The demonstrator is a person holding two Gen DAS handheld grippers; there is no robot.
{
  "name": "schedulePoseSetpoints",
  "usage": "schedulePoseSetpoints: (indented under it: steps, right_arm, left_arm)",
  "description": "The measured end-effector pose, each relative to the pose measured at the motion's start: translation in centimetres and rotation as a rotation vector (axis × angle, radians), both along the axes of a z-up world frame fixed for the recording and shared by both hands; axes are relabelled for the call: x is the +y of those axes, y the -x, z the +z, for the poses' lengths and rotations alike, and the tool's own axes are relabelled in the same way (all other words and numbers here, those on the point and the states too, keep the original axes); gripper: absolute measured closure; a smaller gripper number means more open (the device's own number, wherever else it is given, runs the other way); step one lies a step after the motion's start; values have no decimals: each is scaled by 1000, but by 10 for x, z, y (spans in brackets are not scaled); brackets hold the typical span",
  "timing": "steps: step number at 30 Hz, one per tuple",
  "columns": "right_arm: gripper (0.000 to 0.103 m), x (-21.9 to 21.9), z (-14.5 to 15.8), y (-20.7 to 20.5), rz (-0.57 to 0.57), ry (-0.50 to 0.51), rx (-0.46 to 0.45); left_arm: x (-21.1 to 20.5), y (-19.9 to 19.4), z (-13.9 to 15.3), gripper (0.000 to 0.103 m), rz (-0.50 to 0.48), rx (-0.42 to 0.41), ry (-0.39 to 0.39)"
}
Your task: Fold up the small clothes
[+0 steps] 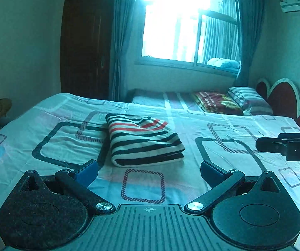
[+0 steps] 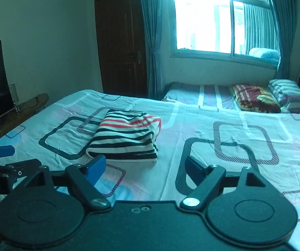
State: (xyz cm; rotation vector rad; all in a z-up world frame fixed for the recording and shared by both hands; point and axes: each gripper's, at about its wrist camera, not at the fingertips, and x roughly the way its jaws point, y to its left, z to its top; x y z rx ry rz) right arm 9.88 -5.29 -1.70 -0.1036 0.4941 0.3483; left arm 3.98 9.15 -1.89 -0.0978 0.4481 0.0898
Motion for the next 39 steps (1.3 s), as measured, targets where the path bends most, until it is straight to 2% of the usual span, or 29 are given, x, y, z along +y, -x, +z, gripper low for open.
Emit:
schedulePoseSetpoints:
  steps: [10, 22, 39]
  right_arm:
    - [20, 0, 13, 18, 15, -1, -57]
    - [19, 2, 18, 19, 19, -25, -66]
    - [19, 6, 20, 17, 32, -40, -68]
  left_arm:
    - [-4, 8, 15, 0, 7, -39, -16]
    - [-9, 16, 25, 0, 5, -67, -24]
    - [-3, 8, 29, 0, 3, -69, -45]
